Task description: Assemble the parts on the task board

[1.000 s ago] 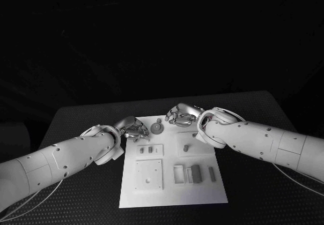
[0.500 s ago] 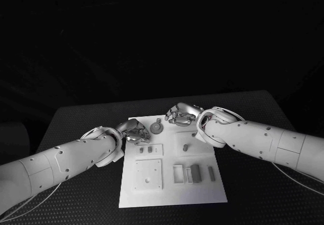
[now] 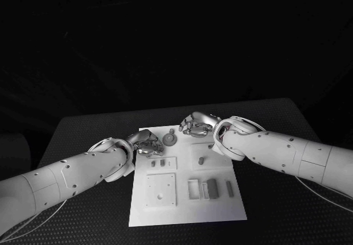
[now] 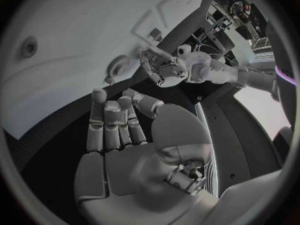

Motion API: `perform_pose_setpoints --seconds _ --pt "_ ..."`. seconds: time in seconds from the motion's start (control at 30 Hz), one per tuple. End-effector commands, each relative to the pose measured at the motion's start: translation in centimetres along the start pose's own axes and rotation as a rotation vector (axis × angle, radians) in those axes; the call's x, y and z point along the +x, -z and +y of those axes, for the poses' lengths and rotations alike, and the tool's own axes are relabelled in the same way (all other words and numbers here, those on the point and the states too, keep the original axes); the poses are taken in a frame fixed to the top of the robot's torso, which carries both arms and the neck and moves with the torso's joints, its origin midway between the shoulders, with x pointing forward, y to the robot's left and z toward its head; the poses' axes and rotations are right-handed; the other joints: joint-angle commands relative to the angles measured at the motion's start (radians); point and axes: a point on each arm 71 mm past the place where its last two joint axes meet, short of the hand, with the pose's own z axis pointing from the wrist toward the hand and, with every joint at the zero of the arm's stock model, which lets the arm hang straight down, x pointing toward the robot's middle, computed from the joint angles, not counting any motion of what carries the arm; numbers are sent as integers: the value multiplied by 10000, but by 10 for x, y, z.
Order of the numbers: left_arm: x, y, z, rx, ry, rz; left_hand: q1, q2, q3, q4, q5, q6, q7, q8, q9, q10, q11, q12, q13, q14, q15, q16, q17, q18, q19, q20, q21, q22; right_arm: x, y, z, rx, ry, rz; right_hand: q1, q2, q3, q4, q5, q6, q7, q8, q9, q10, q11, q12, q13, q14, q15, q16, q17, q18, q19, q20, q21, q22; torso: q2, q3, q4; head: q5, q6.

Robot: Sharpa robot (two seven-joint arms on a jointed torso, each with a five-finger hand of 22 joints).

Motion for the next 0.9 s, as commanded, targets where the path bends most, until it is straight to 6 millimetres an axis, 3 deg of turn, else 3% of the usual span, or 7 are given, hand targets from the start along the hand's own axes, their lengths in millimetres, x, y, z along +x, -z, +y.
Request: perform_pose_setpoints --seconds 0.03,0.9 --pt "0 -1 -2 159 -88 -65 -81 8 -54 15 -36 46 -22 35 -4 -107 -30 127 24 -88 1 99 16 210 -85 2 84 238 1 0 1 -88 -13 54 -105 -13 60 1 -7 3 73 23 -15 29 29 62 -18 73 6 29 -12 142 -1 -39 66 183 -10 7 -3 -1 -7" --pt "7 -4 -2 130 -794 -25 -83 28 -68 18 -40 38 -42 47 -6 -417 -51 769 77 -189 -20 421 9 242 -160 -14 392 236 0 0 1 -74 -24 84 -112 -17 71 2 -8 9 71 31 -26 32 27 64 -24 78 5 29 -16 142 1 -42 70 181 -13 -2 6 -65 -83"
